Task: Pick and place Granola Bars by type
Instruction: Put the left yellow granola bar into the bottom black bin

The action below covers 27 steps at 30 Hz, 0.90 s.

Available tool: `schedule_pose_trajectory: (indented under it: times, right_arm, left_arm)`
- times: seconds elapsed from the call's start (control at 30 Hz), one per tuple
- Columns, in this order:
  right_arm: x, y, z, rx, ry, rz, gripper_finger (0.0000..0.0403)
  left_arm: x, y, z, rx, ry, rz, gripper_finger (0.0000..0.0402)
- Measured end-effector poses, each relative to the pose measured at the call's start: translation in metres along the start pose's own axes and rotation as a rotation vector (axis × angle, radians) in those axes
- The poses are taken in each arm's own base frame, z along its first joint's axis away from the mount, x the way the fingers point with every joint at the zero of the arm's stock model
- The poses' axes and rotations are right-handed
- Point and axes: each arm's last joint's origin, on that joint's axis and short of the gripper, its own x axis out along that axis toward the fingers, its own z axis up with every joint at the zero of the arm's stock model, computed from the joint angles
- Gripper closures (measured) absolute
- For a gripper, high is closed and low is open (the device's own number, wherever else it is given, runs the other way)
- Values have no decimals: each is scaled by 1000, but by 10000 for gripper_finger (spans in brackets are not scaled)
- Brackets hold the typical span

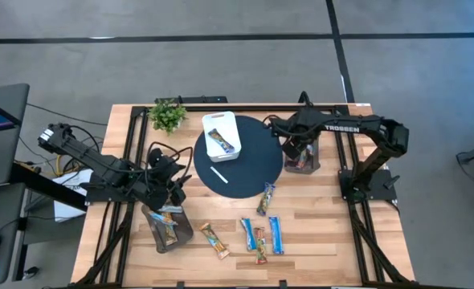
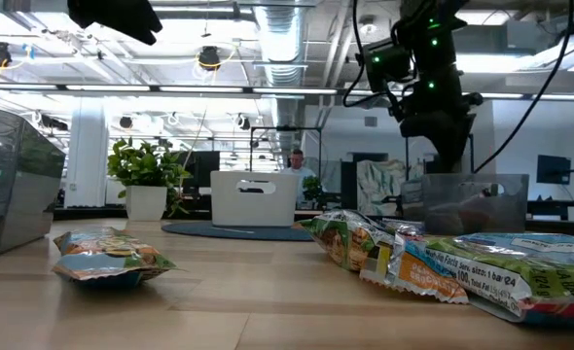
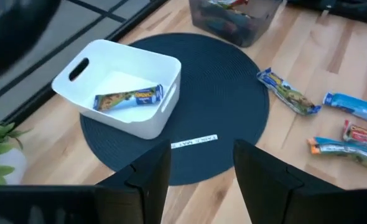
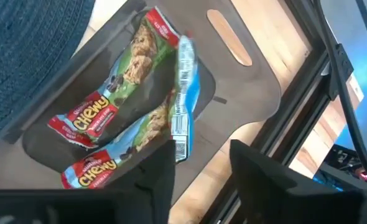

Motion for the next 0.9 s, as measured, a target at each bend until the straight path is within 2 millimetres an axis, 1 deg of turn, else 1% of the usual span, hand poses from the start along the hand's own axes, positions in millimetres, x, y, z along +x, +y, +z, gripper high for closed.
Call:
schedule_pose_trajectory:
  times: [0.1, 0.23, 0.47, 0.6, 0.73, 0.8, 0.9]
  right_arm:
    - [-9, 4, -7, -25, -37, 14, 232]
    - [-31, 16, -22, -70, -165, 81, 211]
    - [-80, 35, -62, -164, -450, 281, 199]
    - [-103, 43, -88, -228, -579, 403, 201]
    - [-119, 52, -114, -303, -661, 506, 205]
    - [-125, 57, -127, -331, -678, 546, 206]
    - [-128, 64, -143, -365, -671, 576, 207]
  left_arm:
    - [0, -2, -1, 25, 49, -58, 233]
    - [-1, -9, 1, 79, 82, -176, 233]
    - [-1, -20, 14, 199, 12, -363, 233]
    - [4, -20, 24, 222, -12, -446, 233]
    - [10, -17, 31, 242, -21, -499, 233]
    - [17, -20, 34, 255, -21, -536, 233]
    - [31, -30, 32, 316, 23, -607, 233]
